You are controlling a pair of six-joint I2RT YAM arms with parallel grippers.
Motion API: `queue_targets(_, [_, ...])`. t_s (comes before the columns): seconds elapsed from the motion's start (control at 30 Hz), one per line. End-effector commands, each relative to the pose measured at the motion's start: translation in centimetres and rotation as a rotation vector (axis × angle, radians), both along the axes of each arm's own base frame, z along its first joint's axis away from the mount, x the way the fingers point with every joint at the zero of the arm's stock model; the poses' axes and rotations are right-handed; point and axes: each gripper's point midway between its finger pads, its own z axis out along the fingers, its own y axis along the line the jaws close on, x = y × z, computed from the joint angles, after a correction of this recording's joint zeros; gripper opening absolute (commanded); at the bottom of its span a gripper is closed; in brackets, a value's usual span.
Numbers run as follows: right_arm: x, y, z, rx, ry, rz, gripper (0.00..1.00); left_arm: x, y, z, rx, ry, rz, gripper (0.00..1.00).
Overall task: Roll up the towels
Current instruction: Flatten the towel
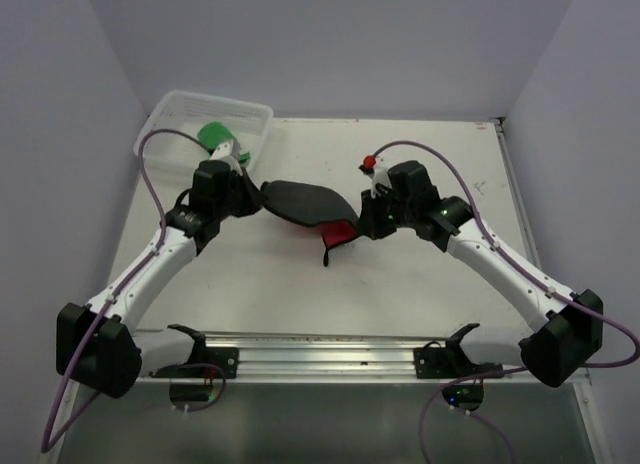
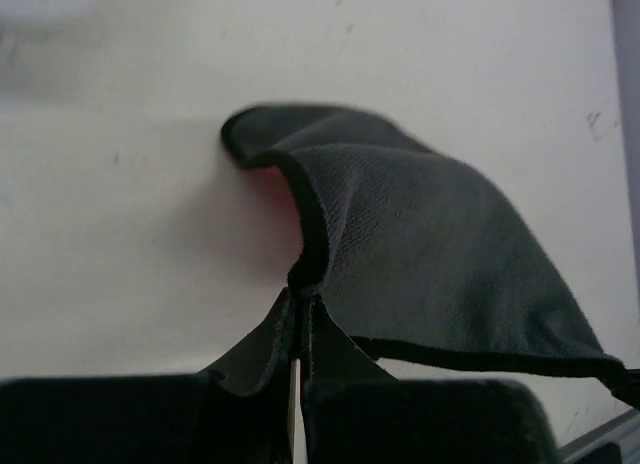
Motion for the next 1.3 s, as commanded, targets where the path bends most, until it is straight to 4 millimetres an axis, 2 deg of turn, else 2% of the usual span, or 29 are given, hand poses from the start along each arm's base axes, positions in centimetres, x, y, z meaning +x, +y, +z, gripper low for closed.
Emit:
queue_targets(0.0, [-5.1, 1.7, -2.6, 0.035, 0.037, 0.176, 0.00, -4.8, 1.5, -7.2, -0.008, 0.137, 0.039, 0.00])
queue_targets(0.03, [-7.2, 1.7, -4.9, 0.019, 0.087, 0.211, 0.00, -6.7, 2.0, -10.2, -0.001, 0.187, 0.036, 0.00])
queue_targets(0.1, [-8.8, 1.4, -7.0, 0.012, 0.139, 0.228, 0.00, -8.3, 2.5, -11.1, -0.016, 0.191, 0.053, 0.00])
queue_targets(0.13, [-9.7, 0.9, -9.0, -0.007, 0.175, 0.223, 0.00, -8.8, 2.7, -11.6, -0.019, 0.192, 0.055, 0.00])
queue_targets(0.17, [-9.8, 0.8, -9.6, -0.012, 0.178, 0.212, 0.02, -9.6, 3.0, -12.6, -0.014, 0.207, 0.056, 0.00])
queue_targets(0.23, [-10.1, 1.2, -9.8, -0.032, 0.185, 0.216, 0.01, -10.1, 3.6, -13.2, 0.005, 0.220, 0.072, 0.00])
queue_targets(0.33, [-9.4, 1.0, -10.3, -0.078, 0.204, 0.184, 0.00, -10.1, 4.0, -13.4, 0.026, 0.219, 0.082, 0.00])
queue_targets(0.47, [-10.0, 1.2, -10.6, -0.066, 0.224, 0.193, 0.00, -10.3, 4.2, -13.8, 0.039, 0.234, 0.085, 0.00])
queue_targets(0.7, [-11.1, -0.5, -10.8, -0.099, 0.216, 0.127, 0.00, -11.3, 4.4, -14.6, 0.015, 0.265, 0.112, 0.00])
queue_targets(0.8, [-10.1, -1.1, -9.4, -0.091, 0.164, 0.050, 0.00, -10.8, 4.2, -13.0, -0.017, 0.232, 0.126, 0.00])
queue_targets(0.83, [-9.7, -1.2, -8.9, -0.087, 0.142, 0.034, 0.00, -10.1, 4.0, -11.5, -0.033, 0.196, 0.126, 0.00])
queue_targets(0.9, [-8.6, -1.6, -7.9, -0.098, 0.103, -0.014, 0.00, -9.0, 3.9, -9.8, -0.043, 0.156, 0.141, 0.00])
queue_targets(0.93, [-7.5, -1.6, -6.9, -0.104, 0.062, -0.048, 0.00, -7.9, 3.5, -7.8, -0.052, 0.120, 0.136, 0.00])
queue_targets(0.97, [-6.8, -1.6, -6.7, -0.124, 0.049, -0.061, 0.00, -7.2, 3.3, -6.9, -0.052, 0.106, 0.132, 0.00])
queue_targets(1.0, [-5.5, -1.4, -5.2, -0.126, 0.015, -0.081, 0.00, -6.2, 3.5, -6.0, -0.038, 0.088, 0.149, 0.00])
queue_targets(1.03, [-4.5, -1.5, -4.5, -0.143, -0.011, -0.105, 0.00, -4.5, 3.0, -4.2, -0.038, 0.068, 0.151, 0.00])
queue_targets(1.07, [-3.6, -1.1, -4.7, -0.171, -0.012, -0.104, 0.00, -3.6, 2.8, -3.4, -0.031, 0.058, 0.152, 0.00])
queue_targets(1.1, [-1.9, -0.8, -2.5, -0.149, -0.060, -0.131, 0.00, -2.7, 2.7, -2.5, -0.028, 0.048, 0.163, 0.00])
queue_targets(1.17, [0.0, -0.7, -1.0, -0.140, -0.091, -0.158, 0.00, 0.1, 1.9, 0.2, -0.039, 0.006, 0.166, 0.00])
queue_targets(1.2, [2.1, -1.1, 0.6, -0.115, -0.110, -0.200, 0.00, 1.0, 1.8, 1.1, -0.044, -0.007, 0.168, 0.00])
queue_targets(1.23, [3.1, -1.2, 1.3, -0.103, -0.115, -0.215, 0.00, 2.8, 1.4, 3.1, -0.054, -0.036, 0.173, 0.00])
queue_targets(1.27, [4.0, -1.4, 2.1, -0.088, -0.121, -0.224, 0.00, 3.7, 1.2, 4.2, -0.059, -0.055, 0.173, 0.00])
